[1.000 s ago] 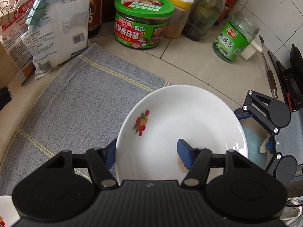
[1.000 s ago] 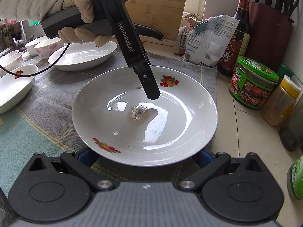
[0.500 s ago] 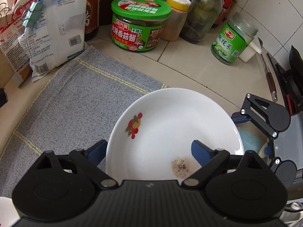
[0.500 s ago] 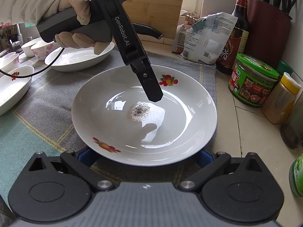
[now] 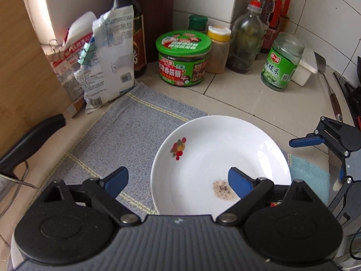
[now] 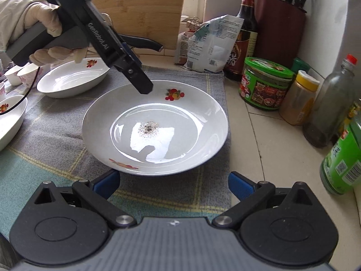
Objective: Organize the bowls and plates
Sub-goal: 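Lower the stained plate onto the towel and open the left tool, then move the right tool to the rim of the large red-flower white plate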
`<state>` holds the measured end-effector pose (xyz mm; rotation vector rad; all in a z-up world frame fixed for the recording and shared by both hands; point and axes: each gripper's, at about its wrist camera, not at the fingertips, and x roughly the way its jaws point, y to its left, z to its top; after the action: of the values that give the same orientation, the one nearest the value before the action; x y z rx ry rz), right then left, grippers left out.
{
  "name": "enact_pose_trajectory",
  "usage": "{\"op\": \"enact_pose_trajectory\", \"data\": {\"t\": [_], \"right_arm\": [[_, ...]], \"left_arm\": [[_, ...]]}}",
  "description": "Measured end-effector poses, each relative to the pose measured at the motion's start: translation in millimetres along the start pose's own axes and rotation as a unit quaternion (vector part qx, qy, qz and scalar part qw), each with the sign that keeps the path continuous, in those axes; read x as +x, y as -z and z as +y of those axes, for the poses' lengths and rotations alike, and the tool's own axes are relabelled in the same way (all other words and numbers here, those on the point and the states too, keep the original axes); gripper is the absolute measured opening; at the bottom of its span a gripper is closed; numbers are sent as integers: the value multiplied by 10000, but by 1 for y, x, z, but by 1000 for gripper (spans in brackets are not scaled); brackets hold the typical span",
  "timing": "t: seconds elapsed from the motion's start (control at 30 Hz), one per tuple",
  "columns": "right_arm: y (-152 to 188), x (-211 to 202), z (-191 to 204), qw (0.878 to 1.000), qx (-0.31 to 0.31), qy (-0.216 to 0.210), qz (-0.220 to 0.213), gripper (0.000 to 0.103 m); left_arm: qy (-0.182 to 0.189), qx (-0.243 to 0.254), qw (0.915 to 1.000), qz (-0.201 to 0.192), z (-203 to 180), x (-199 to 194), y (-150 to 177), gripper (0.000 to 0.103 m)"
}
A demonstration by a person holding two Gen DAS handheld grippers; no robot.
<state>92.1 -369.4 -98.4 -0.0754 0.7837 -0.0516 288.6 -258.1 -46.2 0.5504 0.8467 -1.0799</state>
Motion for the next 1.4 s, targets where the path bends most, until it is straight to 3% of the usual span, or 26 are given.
{"op": "enact_pose_trajectory", "data": {"t": [0.2,0.43,0.6,0.8,1.0,1.4], "right_arm": [[3,-23,13,9978,274,541,-254,103],[1,-38,39,9940,-268,1023,-288,103],[2,-48,51,9959,-242,805,-329,103],[4,-48,68,9983,-172,438,-347,103],[0,-44,91,9990,-211,151,-365,103],[-16,-38,147,9997,215,-38,-97,103]], "left_arm": [[-409,-56,9979,-495,-23,-47,18,97],[-848,-330,9914,-943,-55,-93,51,98],[-1200,-678,9848,-1054,-70,-114,84,98],[-1813,-1099,9705,-1147,-87,-133,123,99],[-2140,-1441,9602,-1074,-97,-149,162,99],[-2124,-1644,9575,-1048,-94,-185,246,99]]}}
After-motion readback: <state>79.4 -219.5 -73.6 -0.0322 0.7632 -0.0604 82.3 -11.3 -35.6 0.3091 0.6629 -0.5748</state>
